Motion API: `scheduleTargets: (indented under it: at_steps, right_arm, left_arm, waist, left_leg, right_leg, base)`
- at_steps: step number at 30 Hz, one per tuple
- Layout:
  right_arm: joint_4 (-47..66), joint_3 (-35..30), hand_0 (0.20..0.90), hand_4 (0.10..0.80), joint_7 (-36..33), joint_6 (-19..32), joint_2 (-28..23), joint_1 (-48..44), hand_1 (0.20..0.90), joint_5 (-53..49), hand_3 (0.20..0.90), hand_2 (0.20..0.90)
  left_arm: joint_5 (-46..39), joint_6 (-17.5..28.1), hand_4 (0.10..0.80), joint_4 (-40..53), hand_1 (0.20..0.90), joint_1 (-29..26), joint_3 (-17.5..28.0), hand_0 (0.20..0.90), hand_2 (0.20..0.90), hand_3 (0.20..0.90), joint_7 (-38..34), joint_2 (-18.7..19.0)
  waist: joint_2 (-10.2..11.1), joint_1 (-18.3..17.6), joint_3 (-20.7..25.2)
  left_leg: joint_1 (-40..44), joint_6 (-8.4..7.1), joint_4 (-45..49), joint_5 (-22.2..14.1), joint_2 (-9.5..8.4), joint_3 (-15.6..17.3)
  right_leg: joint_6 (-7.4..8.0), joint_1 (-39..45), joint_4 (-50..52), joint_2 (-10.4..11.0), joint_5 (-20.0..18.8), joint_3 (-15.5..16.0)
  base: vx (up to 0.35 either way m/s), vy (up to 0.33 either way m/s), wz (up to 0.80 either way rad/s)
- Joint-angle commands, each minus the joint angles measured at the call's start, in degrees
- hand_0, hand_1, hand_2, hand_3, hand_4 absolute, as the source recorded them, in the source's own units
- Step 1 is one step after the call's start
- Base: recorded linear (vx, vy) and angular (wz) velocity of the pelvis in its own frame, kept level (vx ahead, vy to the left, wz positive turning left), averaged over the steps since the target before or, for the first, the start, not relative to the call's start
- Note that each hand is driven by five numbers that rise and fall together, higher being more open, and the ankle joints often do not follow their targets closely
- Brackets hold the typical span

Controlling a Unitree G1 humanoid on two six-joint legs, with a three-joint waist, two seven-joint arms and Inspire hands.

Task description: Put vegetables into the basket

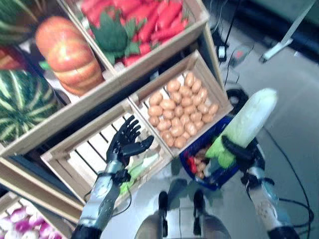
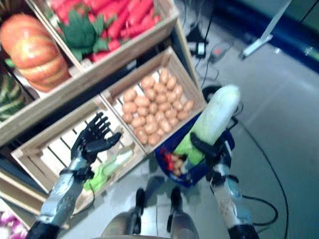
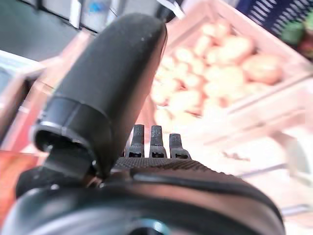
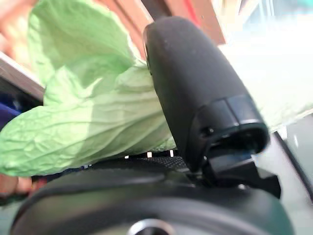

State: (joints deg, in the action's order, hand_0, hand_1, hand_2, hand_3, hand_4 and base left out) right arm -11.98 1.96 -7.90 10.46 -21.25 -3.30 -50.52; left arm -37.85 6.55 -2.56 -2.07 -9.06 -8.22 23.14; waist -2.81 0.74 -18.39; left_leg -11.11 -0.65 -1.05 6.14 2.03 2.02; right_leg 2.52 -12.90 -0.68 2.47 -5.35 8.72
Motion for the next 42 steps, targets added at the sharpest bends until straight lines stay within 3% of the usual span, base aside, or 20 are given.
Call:
scheduleTargets:
  at_steps: [1, 9, 17, 28, 36, 37, 38, 39, 42]
  right_arm:
    - [6.86, -6.13, 0.3, 0.4, -7.85, 12.34, -1.02, -4.0, 0.3, -2.66, 0.3, 0.3]
    - [-3.75, -8.75, 0.3, 0.4, -12.81, 15.26, -1.95, -14.59, 0.3, -16.02, 0.3, 0.3]
    - [-17.25, -7.65, 0.3, 0.4, -16.46, 14.65, -5.26, -27.29, 0.3, -19.44, 0.3, 0.3]
    - [-30.28, -1.26, 0.3, 0.4, -12.63, 2.66, -8.39, -40.23, 0.3, -14.16, 0.3, 0.3]
    - [-39.47, -1.16, 0.3, 0.4, -8.54, -2.36, -10.22, -44.4, 0.3, -23.19, 0.3, 0.3]
    - [-40.44, -1.39, 0.366, 0.444, -8.89, -2.98, -10.3, -44.76, 0.366, -23.87, 0.366, 0.366]
    - [-40.77, -1.45, 0.479, 0.519, -9.39, -3.29, -10.29, -44.92, 0.479, -24.35, 0.479, 0.479]
    - [-41.31, -1.62, 0.9, 0.8, -10.54, -4.12, -10.1, -45.16, 0.9, -24.98, 0.9, 0.9]
    - [-42.51, -2.11, 0.9, 0.8, -13.7, -5.2, -10.24, -45.3, 0.9, -26.49, 0.9, 0.9]
  left_arm:
    - [2.59, 9.09, 0.8, 4.36, 0.9, -5.44, 3.11, 0.9, 0.9, 0.9, -3.9, 1.3]
    - [3.04, 12.67, 0.8, 2.8, 0.9, -12.71, -0.33, 0.9, 0.9, 0.9, -6.41, 0.73]
    - [3.5, 15.66, 0.8, 2.29, 0.9, -19.2, -4.95, 0.9, 0.9, 0.9, -8.49, -0.81]
    - [-2.37, 19.58, 0.8, 0.6, 0.9, -23.55, -6.64, 0.9, 0.9, 0.9, -4.52, -3.77]
    - [-1.73, 20.72, 0.8, -0.84, 0.9, -23.88, -6.92, 0.9, 0.9, 0.9, -4.97, -2.47]
    - [-2.03, 20.97, 0.8, -1.1, 0.9, -24.11, -7.02, 0.9, 0.9, 0.9, -4.94, -2.32]
    - [-2.0, 20.94, 0.8, -1.05, 0.9, -24.2, -7.08, 0.9, 0.9, 0.9, -4.98, -2.29]
    - [-0.83, 21.02, 0.8, -0.87, 0.9, -24.41, -7.15, 0.9, 0.9, 0.9, -5.4, -2.23]
    - [2.45, 20.73, 0.8, -0.1, 0.9, -25.01, -7.24, 0.9, 0.9, 0.9, -6.94, -1.26]
  waist:
    - [1.66, -0.91, -3.35]
    - [0.67, 0.4, -11.04]
    - [-0.96, 2.4, -11.4]
    - [-1.23, 4.67, -11.4]
    - [-0.81, 6.09, -11.4]
    - [-0.84, 6.17, -11.4]
    - [-0.87, 6.22, -11.4]
    - [-0.91, 6.35, -11.4]
    - [-0.76, 6.62, -11.4]
  left_leg:
    - [-6.25, -0.72, 6.5, -2.33, -1.61, -1.64]
    - [-18.24, -1.36, 13.48, -2.16, -3.19, -2.07]
    - [-27.42, 0.16, 17.41, -2.22, -5.89, -2.46]
    - [-32.17, -0.17, 17.19, -0.59, -6.68, -4.0]
    - [-31.21, -0.6, 13.79, 0.58, -7.12, -5.36]
    - [-31.11, -0.6, 13.54, 0.65, -7.15, -5.38]
    - [-31.04, -0.61, 13.42, 0.7, -7.18, -5.44]
    - [-30.88, -0.61, 13.17, 0.74, -7.25, -5.55]
    - [-30.53, -0.56, 12.39, 0.9, -7.25, -5.69]
  right_leg:
    - [0.57, -1.63, 6.44, 2.53, 2.55, -0.09]
    - [0.75, -11.94, 12.62, 3.74, 2.81, 2.0]
    - [1.2, -23.69, 19.08, 5.6, 2.84, 2.33]
    - [0.86, -28.56, 18.86, 5.04, 1.65, 2.37]
    - [0.69, -27.27, 15.66, 3.85, 0.78, 2.87]
    - [0.67, -27.13, 15.4, 3.87, 0.69, 3.04]
    - [0.67, -27.06, 15.29, 3.88, 0.65, 3.08]
    - [0.67, -26.88, 15.08, 3.88, 0.6, 3.21]
    - [0.7, -26.52, 14.48, 3.93, 0.3, 3.72]
  base:
    - [-0.238, -0.088, -0.09]
    - [-0.203, -0.049, 0.01]
    - [-0.106, -0.023, 0.11]
    - [-0.061, -0.029, 0.12]
    - [-0.006, -0.008, 0.04]
    - [0.0, 0.0, 0.0]
    - [0.02, -0.013, 0.05]
    - [0.022, -0.021, 0.1]
    - [0.023, -0.029, 0.12]
